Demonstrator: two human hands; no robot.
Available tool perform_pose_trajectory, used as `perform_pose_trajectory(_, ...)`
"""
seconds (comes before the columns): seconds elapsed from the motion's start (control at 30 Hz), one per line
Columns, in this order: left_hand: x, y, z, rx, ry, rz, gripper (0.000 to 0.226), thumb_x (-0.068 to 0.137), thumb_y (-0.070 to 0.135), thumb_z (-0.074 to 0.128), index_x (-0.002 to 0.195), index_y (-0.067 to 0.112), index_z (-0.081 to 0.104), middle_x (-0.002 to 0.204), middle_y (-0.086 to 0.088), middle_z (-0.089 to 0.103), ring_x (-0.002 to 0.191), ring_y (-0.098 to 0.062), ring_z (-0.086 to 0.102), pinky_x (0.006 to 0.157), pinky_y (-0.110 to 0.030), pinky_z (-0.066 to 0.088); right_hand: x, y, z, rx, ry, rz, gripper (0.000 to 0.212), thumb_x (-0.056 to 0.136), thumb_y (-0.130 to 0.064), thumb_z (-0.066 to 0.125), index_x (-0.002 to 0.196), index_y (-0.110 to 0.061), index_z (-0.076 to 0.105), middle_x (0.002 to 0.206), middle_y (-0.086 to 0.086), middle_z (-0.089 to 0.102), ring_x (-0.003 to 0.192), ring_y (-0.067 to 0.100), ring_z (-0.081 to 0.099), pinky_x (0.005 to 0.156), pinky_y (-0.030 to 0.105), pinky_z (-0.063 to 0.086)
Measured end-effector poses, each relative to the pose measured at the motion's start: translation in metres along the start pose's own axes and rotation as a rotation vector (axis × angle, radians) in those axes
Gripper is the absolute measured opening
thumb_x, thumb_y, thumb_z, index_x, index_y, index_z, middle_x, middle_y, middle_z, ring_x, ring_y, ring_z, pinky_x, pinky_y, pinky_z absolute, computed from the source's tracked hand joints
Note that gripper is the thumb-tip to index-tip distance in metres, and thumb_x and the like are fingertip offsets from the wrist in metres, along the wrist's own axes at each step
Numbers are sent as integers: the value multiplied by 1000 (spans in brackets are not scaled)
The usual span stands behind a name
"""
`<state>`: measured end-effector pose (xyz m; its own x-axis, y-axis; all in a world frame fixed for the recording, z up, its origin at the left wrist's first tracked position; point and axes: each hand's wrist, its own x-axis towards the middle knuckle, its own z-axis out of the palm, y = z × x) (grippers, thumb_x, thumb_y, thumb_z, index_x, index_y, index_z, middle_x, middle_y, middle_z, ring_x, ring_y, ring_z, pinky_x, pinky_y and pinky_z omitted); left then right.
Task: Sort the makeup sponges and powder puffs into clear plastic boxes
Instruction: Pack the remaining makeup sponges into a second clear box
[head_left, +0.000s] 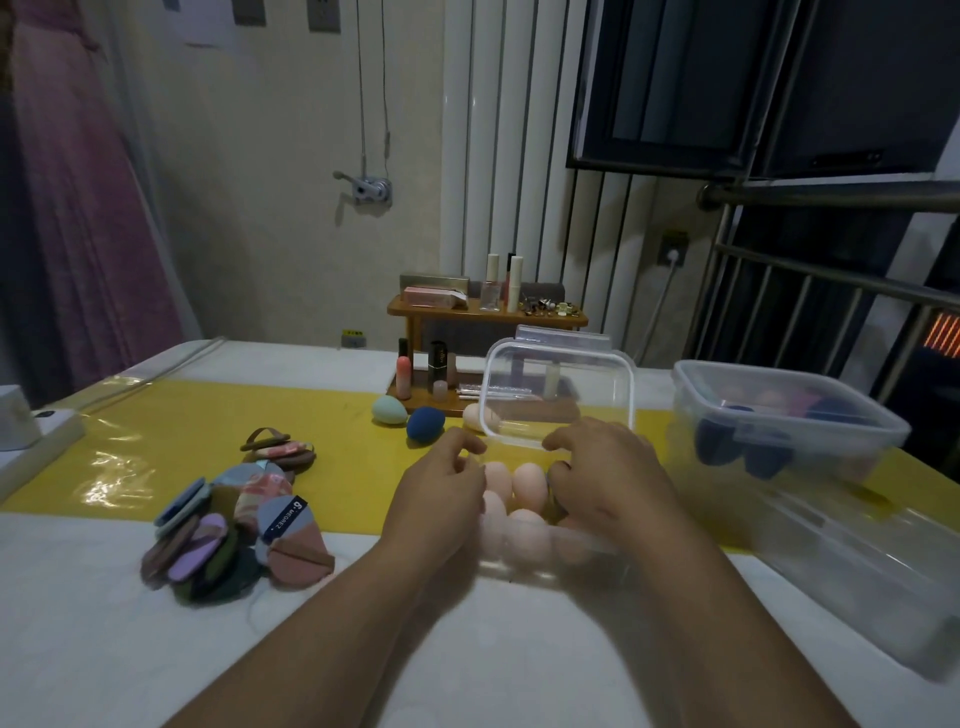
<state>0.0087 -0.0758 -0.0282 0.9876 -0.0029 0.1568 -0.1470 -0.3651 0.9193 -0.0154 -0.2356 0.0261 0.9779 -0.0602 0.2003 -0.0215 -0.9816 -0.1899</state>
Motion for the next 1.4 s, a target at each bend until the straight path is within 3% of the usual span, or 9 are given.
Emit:
perform_pose_trajectory(0.1, 1, -1, 1, -90, -22, -36, 22, 96, 25, 47, 113, 37, 53, 95, -2, 65, 88, -24, 65, 81, -49, 54, 5, 4, 7, -8, 2, 17, 46, 86, -23, 56, 131, -35, 60, 137, -8, 56, 125, 22, 49, 100, 37, 34)
perform_pose_trajectory(0.23, 15, 3, -9, -173, 76, -83, 13, 96, 29, 50, 102, 29, 62, 106, -1, 64, 101, -24, 58, 91, -44, 49, 8, 5, 10, -43, 19, 11, 47, 88, -22, 59, 132, -37, 58, 136, -8, 56, 125, 23, 46, 99, 37, 33)
perform_pose_trajectory(0.33, 39, 5, -22, -28, 142, -78, 22, 94, 20, 55, 116, 20, 60, 119, 2, 59, 94, -17, 56, 80, -35, 49, 9, 6, 11, -49, 22, 9, 48, 88, -21, 59, 133, -37, 58, 136, -8, 56, 124, 24, 45, 98, 37, 32)
perform_pose_trajectory(0.43, 55, 4, -29, 69, 137, -123, 30, 92, 14, 57, 122, 20, 56, 105, 2, 53, 75, -7, 49, 63, -29, 43, 11, 8, 12, -28, 24, 11, 47, 89, -19, 58, 132, -36, 59, 137, -8, 56, 124, 24, 45, 98, 37, 32)
perform_pose_trajectory(0.6, 65, -9, -26, 109, 90, -166, 43, 88, 13, 62, 130, 23, 56, 121, -5, 57, 103, -27, 59, 92, -43, 53, 12, 10, 14, -10, 27, -2, 49, 87, -18, 58, 132, -35, 59, 136, -9, 56, 125, 23, 46, 99, 37, 33)
perform_pose_trajectory(0.8, 76, -21, -18, 98, 129, -157, 37, 87, 13, 63, 122, 22, 63, 119, -9, 60, 105, -27, 59, 90, -41, 52, 12, 12, 15, -21, 33, -23, 50, 86, -17, 58, 132, -35, 59, 136, -8, 56, 125, 24, 47, 98, 37, 35)
perform_pose_trajectory(1.13, 84, -31, -8, 457, 70, -156, 47, 83, 30, 59, 129, 35, 59, 125, -5, 62, 108, -30, 57, 85, -34, 50, 13, 13, 15, 21, 25, -24, 47, 89, -17, 56, 132, -34, 59, 137, -8, 55, 125, 23, 45, 98, 37, 34)
perform_pose_trajectory(1.3, 79, -37, -9, 251, 143, -71, 50, 76, 18, 59, 125, 22, 65, 129, -10, 59, 108, -29, 58, 94, -42, 51, 10, 11, 12, 35, 24, -11, 46, 90, -16, 55, 132, -33, 60, 137, -8, 55, 125, 23, 45, 98, 37, 34)
perform_pose_trajectory(1.4, 73, -34, -10, 111, 181, -46, 44, 80, 3, 59, 121, 17, 67, 125, -14, 58, 101, -29, 61, 85, -40, 55, 10, 10, 13, 49, 18, -3, 45, 91, -16, 54, 131, -33, 61, 137, -8, 55, 125, 23, 45, 100, 37, 35)
